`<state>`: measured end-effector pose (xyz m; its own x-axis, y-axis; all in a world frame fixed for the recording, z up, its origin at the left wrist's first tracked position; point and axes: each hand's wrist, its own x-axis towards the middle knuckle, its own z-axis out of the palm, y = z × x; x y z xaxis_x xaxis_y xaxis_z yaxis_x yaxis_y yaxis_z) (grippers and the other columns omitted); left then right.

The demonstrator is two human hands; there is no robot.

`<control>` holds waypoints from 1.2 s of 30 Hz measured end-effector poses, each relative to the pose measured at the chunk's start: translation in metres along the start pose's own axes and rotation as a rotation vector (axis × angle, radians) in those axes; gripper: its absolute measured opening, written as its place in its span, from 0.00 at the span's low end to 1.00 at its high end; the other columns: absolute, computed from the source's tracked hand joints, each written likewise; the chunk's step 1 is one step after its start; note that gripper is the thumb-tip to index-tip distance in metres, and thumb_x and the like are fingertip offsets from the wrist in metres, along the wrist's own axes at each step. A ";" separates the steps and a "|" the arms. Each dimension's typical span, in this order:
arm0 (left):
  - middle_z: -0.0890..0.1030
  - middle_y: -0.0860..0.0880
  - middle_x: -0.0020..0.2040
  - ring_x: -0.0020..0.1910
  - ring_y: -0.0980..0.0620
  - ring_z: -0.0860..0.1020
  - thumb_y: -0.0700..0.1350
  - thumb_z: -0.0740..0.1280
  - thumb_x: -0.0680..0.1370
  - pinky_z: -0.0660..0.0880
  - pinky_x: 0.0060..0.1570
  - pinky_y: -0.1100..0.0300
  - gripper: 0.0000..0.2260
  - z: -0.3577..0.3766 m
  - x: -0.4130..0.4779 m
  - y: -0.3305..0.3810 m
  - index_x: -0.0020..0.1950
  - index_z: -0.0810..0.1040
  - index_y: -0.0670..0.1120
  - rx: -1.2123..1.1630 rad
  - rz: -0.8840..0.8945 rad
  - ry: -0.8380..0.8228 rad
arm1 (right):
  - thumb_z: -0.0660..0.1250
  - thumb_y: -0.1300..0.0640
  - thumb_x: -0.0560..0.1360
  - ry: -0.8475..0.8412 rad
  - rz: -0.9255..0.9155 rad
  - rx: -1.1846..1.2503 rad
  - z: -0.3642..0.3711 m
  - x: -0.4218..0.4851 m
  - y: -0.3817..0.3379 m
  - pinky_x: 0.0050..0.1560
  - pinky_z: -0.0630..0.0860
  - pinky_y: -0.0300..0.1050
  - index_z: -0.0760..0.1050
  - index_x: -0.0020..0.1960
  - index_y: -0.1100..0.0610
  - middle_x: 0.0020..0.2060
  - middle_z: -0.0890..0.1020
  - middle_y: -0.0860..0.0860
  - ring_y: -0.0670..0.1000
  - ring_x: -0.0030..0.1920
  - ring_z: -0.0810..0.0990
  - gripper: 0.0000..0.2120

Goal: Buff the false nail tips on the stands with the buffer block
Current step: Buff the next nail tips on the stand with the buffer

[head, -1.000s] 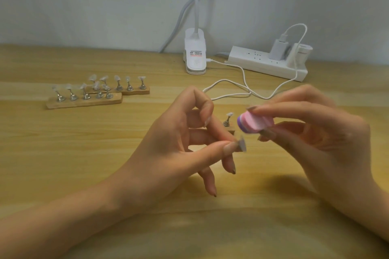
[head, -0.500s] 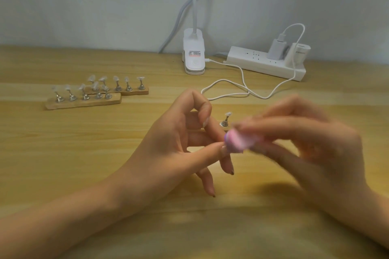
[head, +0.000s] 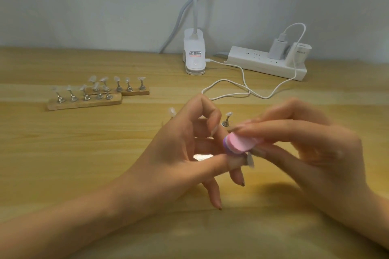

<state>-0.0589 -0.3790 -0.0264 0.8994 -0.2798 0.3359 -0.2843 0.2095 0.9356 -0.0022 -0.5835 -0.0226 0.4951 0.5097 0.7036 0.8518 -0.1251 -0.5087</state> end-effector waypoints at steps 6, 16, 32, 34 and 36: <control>0.82 0.44 0.41 0.39 0.46 0.84 0.36 0.69 0.74 0.76 0.25 0.61 0.16 -0.004 0.002 0.000 0.47 0.62 0.46 -0.073 -0.019 0.009 | 0.72 0.60 0.75 0.051 0.060 0.095 -0.003 0.003 0.003 0.44 0.80 0.39 0.81 0.55 0.52 0.48 0.80 0.52 0.52 0.48 0.82 0.09; 0.81 0.47 0.40 0.38 0.48 0.84 0.37 0.69 0.74 0.75 0.23 0.62 0.15 -0.002 0.004 -0.001 0.48 0.62 0.45 -0.115 -0.040 0.017 | 0.71 0.57 0.75 0.025 0.000 0.000 0.000 0.001 -0.004 0.46 0.80 0.41 0.81 0.55 0.48 0.47 0.80 0.50 0.52 0.49 0.83 0.10; 0.81 0.47 0.39 0.34 0.50 0.83 0.37 0.70 0.73 0.76 0.23 0.62 0.16 0.000 0.004 0.002 0.47 0.62 0.44 -0.088 -0.049 0.040 | 0.71 0.59 0.75 -0.002 -0.099 -0.083 0.001 0.000 -0.013 0.49 0.78 0.38 0.79 0.56 0.50 0.47 0.79 0.47 0.47 0.50 0.83 0.11; 0.81 0.46 0.39 0.32 0.51 0.82 0.37 0.71 0.73 0.76 0.23 0.62 0.17 0.000 0.004 0.003 0.47 0.62 0.44 -0.074 -0.051 0.053 | 0.71 0.58 0.75 -0.022 -0.102 -0.067 0.001 -0.001 -0.012 0.50 0.79 0.39 0.81 0.54 0.47 0.49 0.79 0.45 0.47 0.51 0.84 0.10; 0.81 0.45 0.39 0.36 0.48 0.83 0.35 0.70 0.74 0.76 0.24 0.62 0.16 0.000 0.003 0.003 0.47 0.61 0.44 -0.071 -0.039 0.038 | 0.71 0.57 0.75 0.029 -0.046 -0.058 0.000 0.001 -0.009 0.47 0.79 0.42 0.81 0.54 0.47 0.49 0.80 0.47 0.50 0.50 0.83 0.10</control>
<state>-0.0566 -0.3788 -0.0223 0.9219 -0.2533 0.2932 -0.2254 0.2649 0.9376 -0.0098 -0.5824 -0.0171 0.4593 0.4912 0.7401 0.8817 -0.1514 -0.4468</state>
